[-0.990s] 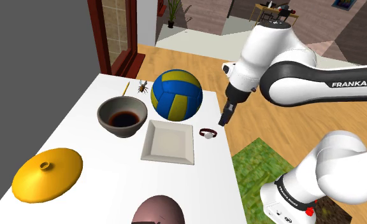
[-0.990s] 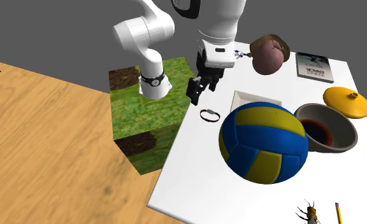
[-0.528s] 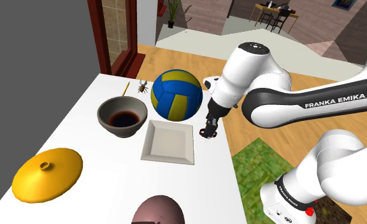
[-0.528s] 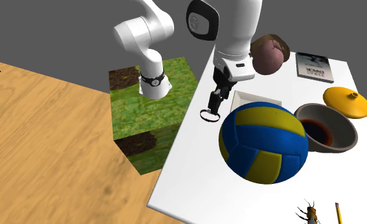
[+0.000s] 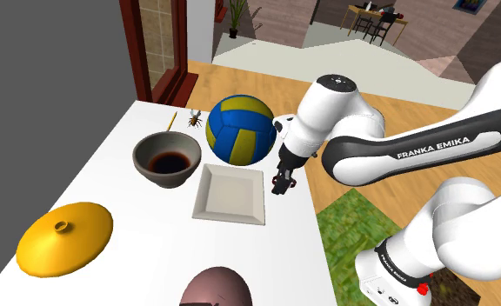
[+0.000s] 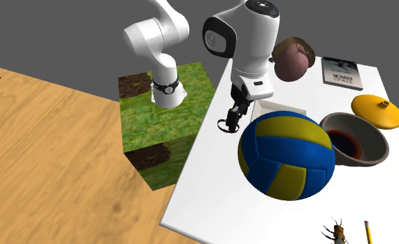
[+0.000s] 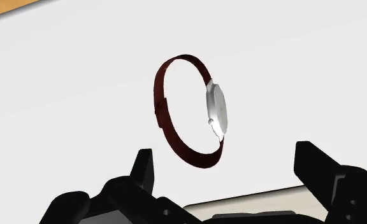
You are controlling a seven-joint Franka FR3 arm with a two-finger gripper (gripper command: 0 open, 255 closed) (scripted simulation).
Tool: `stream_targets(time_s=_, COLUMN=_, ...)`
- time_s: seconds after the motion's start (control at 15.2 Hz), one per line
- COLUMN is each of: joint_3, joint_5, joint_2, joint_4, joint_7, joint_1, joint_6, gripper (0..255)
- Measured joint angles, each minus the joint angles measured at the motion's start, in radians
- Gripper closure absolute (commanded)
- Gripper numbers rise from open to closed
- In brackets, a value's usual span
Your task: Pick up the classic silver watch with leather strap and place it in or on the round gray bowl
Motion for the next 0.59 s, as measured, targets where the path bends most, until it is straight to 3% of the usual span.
stream_targets(time_s=0.26, joint_3=0.001, joint_5=-0.001, joint_2=0.003, joint_4=-0.001, joint_7=0.001, joint_1=0.000, joint_6=0.004, gripper=0)
stream_targets(time_s=0.33, joint_3=0.001, joint_5=-0.001, joint_2=0.003, joint_4=-0.001, joint_7=0.001, joint_1=0.000, joint_6=0.004, gripper=255)
stream_targets(time_s=0.59, joint_3=0.001, joint_5=-0.001, joint_2=0.003, joint_4=-0.001, joint_7=0.001, joint_1=0.000, joint_6=0.004, gripper=255)
